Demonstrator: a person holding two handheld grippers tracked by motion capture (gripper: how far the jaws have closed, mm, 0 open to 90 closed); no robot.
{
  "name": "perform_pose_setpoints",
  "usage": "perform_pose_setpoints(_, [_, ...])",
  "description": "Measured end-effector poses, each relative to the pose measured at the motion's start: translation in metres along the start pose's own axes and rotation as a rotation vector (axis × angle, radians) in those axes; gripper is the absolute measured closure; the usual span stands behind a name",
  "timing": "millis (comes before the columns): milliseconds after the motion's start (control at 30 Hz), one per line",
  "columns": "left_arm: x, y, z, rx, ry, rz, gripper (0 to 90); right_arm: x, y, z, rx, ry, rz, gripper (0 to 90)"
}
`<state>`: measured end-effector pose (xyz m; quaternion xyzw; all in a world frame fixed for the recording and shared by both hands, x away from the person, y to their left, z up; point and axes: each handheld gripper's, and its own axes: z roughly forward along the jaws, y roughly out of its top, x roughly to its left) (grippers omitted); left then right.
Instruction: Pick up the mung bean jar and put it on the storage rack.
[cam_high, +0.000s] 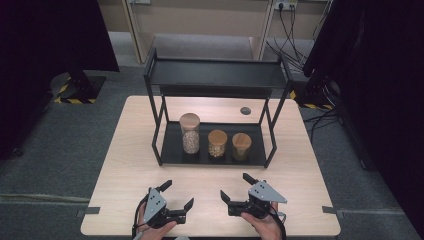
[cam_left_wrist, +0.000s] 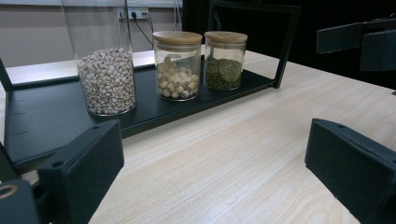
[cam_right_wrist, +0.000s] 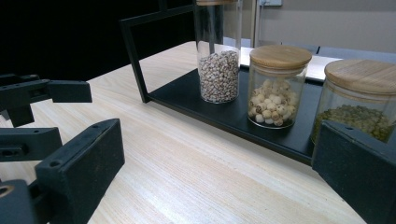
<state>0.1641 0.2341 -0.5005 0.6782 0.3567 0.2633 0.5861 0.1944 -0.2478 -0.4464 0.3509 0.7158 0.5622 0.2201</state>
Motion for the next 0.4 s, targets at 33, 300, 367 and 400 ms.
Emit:
perform_pose_setpoints(33, [0.0, 0.0, -0.0001, 0.0, 0.0, 0.0, 3.9, 0.0, 0.0001, -0.0001, -0.001, 0.0, 0.001, 2.7])
perform_pose_setpoints(300, [-0.0001, 0.0001, 0.0, 0.0, 0.001, 0.002, 3.9, 0.0, 0.0002, -0.0009, -0.005, 0.0, -0.001, 2.7])
perform_pose_setpoints(367, [0.0, 0.0002, 0.0001, 0.0, 0.002, 0.001, 3.9, -0.0003, 0.0002, -0.0011, -0.006, -0.001, -0.001, 2.7])
perform_pose_setpoints(400, [0.0, 0.0001, 0.0002, 0.0, 0.002, 0.001, 3.9, -0.0004, 0.0001, -0.0012, -0.006, -0.002, 0.0, 2.7])
